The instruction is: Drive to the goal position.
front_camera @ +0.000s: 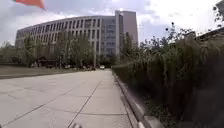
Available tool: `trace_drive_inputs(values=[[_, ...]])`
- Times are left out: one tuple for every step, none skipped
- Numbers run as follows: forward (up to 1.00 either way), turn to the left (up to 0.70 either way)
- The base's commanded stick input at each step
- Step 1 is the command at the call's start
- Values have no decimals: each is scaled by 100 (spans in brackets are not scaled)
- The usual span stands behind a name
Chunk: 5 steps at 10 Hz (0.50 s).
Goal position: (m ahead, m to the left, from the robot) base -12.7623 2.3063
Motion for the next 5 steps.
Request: trace_drive_inputs(values=[[0, 0], [0, 0], [0, 0], [0, 0], [0, 12]])
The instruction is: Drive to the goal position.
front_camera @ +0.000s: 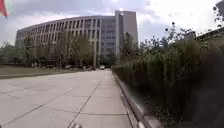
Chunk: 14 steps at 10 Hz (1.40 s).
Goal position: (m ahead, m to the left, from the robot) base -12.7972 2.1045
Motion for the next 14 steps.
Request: trace_drive_inputs(values=[[0, 45], [0, 45], [0, 45], [0, 45], [0, 45], [0, 45], [0, 45], [0, 45], [0, 45], [0, 45], [0, 45], [0, 45], [0, 45], [0, 45]])
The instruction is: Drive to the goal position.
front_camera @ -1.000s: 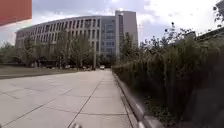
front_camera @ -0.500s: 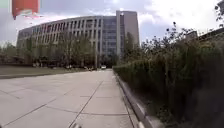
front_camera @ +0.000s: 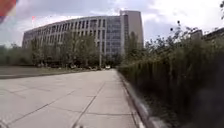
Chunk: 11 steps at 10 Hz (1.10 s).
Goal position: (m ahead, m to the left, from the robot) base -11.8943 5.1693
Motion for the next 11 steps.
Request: trace_drive_inputs(values=[[0, 45], [0, 45], [0, 45], [0, 45], [0, 45], [0, 45], [0, 45], [0, 45], [0, 45], [0, 45], [0, 45]])
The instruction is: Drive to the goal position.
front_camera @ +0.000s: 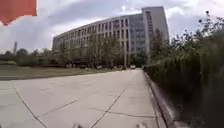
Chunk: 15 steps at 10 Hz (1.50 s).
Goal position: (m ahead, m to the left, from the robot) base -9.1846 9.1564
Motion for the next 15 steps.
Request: trace_drive_inputs(values=[[0, 45], [0, 45], [0, 45], [0, 45], [0, 45], [0, 45], [0, 45], [0, 45], [0, 45], [0, 45], [0, 45], [0, 45], [0, 45], [0, 45], [0, 45]])
